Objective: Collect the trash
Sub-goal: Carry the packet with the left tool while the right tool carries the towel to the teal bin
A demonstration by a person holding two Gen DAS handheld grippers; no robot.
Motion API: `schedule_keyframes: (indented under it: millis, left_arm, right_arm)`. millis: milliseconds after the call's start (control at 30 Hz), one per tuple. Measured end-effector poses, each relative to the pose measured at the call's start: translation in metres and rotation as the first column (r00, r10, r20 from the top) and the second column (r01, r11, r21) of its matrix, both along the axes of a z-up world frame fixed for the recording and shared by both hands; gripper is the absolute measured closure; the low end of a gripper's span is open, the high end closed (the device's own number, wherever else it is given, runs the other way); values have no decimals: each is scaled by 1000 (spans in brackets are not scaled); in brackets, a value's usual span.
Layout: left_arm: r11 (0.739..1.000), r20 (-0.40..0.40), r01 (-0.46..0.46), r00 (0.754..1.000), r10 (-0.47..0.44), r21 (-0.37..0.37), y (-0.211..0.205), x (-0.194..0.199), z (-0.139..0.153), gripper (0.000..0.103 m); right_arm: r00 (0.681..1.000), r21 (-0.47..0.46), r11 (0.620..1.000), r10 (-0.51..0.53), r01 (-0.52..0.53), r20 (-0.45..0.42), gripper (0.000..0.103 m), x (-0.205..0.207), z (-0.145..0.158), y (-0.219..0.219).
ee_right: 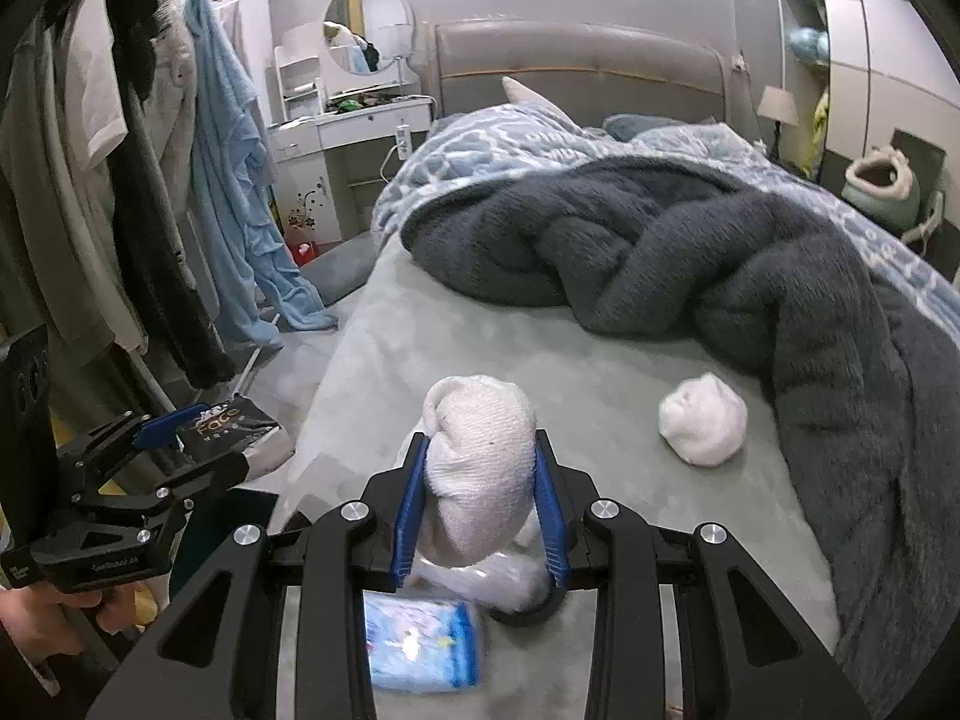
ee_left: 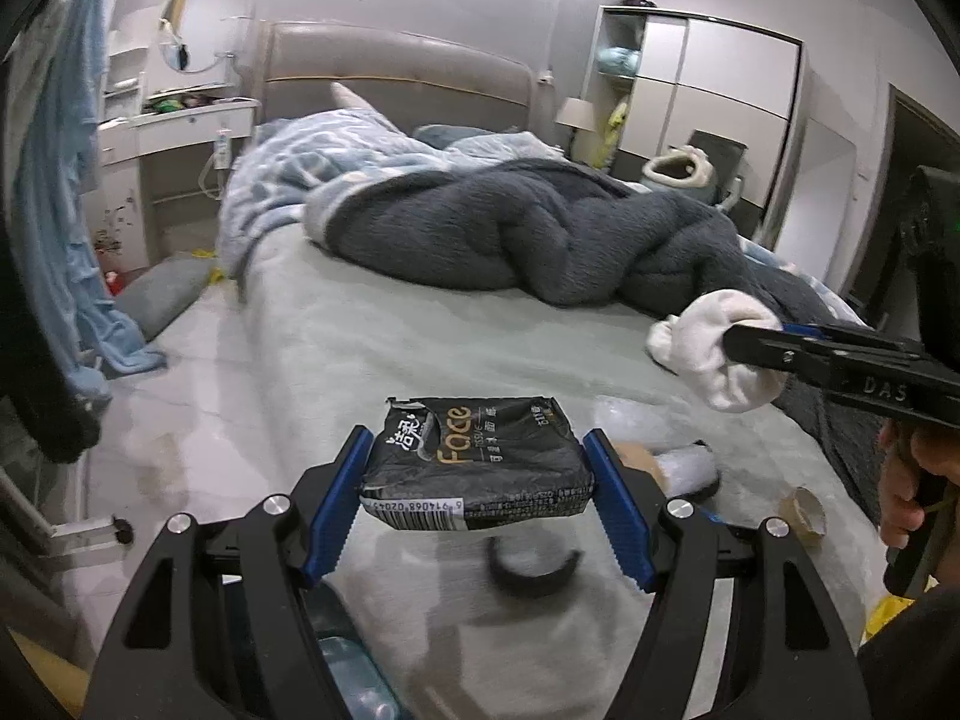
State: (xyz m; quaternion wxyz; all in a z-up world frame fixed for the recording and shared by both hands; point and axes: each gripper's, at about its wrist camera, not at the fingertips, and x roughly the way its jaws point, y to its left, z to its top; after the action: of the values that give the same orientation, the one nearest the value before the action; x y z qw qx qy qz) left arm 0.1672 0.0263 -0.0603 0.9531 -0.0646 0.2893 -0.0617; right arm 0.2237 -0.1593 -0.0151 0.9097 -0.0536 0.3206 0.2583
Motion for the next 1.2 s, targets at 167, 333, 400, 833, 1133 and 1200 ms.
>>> schedule_keyframes:
  millis: [167,333,400,833,1133,1200]
  left_arm:
    - [997,-64,-83,995,82,-10,33,-3,-6,30]
    - [990,-117,-138,984,137,2,60,-9,-16,30]
    - [989,-134,-149,980,150,13,68,-12,-20,30]
    - [977,-351,-211,913,206,23,127,-26,-69,30]
    - [971,-519,-239,829,209,10,164,-42,-107,30]
    - [972,-548,-235,812,200,7,167,-44,-113,30]
  right_arm:
    - [999,13,999,40,-41,23,69,-9,12,25]
    - [994,-1,995,102,-102,27,69,-17,13,62]
    - [991,-3,992,130,-130,17,69,-20,11,78]
    - [962,-35,964,260,-264,-84,69,-39,-22,168]
    - [937,-34,956,279,-292,-210,69,-40,-65,200]
    - [930,-48,951,287,-305,-228,69,-43,-74,209]
